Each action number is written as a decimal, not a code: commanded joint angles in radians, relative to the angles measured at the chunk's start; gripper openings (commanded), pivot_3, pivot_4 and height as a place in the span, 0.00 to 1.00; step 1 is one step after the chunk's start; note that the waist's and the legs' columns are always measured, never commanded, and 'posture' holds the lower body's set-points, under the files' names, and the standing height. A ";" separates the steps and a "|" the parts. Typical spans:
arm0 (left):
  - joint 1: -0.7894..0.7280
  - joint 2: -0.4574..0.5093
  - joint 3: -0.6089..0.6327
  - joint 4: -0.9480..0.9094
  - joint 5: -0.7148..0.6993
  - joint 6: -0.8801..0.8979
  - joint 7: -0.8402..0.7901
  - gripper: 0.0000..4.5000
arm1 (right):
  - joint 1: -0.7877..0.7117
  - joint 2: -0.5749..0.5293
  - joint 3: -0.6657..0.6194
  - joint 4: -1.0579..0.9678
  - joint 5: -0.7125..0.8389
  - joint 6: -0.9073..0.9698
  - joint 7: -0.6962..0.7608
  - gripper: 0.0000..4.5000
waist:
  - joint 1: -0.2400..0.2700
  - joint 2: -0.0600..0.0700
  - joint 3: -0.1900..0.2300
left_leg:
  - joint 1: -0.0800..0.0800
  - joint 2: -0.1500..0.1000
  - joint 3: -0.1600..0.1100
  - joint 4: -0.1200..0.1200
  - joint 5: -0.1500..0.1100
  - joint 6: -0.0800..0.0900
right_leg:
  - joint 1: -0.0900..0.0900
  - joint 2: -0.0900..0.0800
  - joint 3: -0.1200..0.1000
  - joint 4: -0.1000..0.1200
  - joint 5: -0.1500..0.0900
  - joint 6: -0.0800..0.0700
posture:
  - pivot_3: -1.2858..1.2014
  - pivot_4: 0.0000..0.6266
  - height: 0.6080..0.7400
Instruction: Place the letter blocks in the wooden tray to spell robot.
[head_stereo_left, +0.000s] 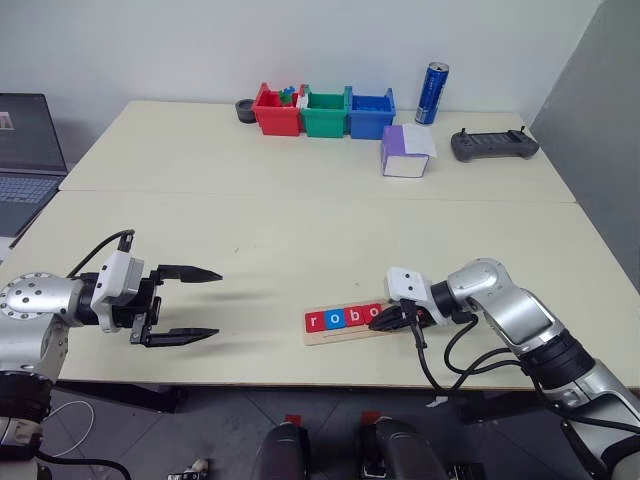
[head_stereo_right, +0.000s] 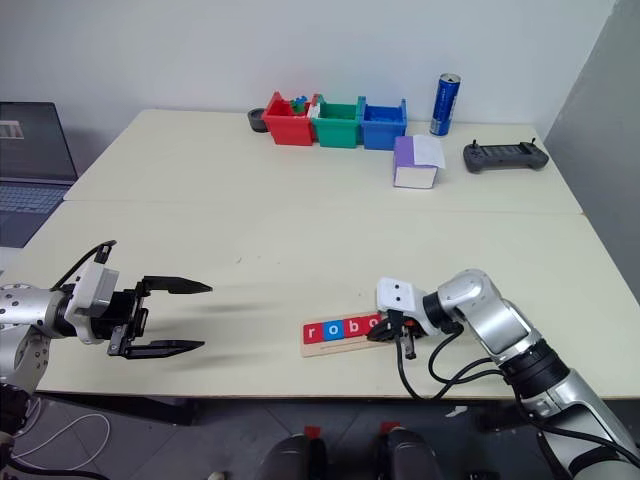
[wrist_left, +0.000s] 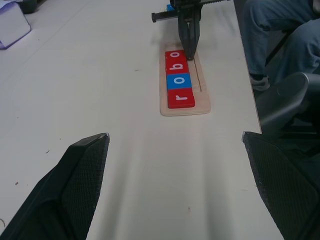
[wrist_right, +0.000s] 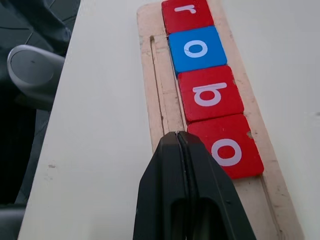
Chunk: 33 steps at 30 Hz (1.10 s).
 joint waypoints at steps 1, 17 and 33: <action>-0.016 0.006 0.013 -0.003 -0.002 -0.009 -0.006 1.00 | -0.026 -0.003 -0.022 -0.014 0.002 -0.007 0.000 0.01 | 0.000 0.000 0.000 | 0.000 0.000 0.000 0.000 0.000 0.000 | 0.000 0.000 0.000 0.000 0.000 0.000 | 0.52 0.24 1.00; -0.017 -0.015 -0.021 -0.006 -0.005 -0.024 -0.006 1.00 | 0.309 -0.075 -0.716 -0.170 0.138 0.229 -0.507 0.49 | 0.010 -0.001 -0.001 | 0.000 0.000 0.000 -0.001 0.000 0.000 | 0.000 -0.001 0.000 -0.001 0.000 0.000 | 0.52 0.24 1.00; -0.119 -0.075 -0.118 0.032 0.001 -0.009 -0.006 1.00 | 0.618 0.033 -0.820 -0.361 0.255 0.365 -0.676 0.99 | 0.001 0.003 -0.001 | 0.000 0.000 -0.001 -0.001 0.000 0.000 | 0.000 0.001 0.001 -0.001 0.000 0.001 | 0.52 0.24 1.00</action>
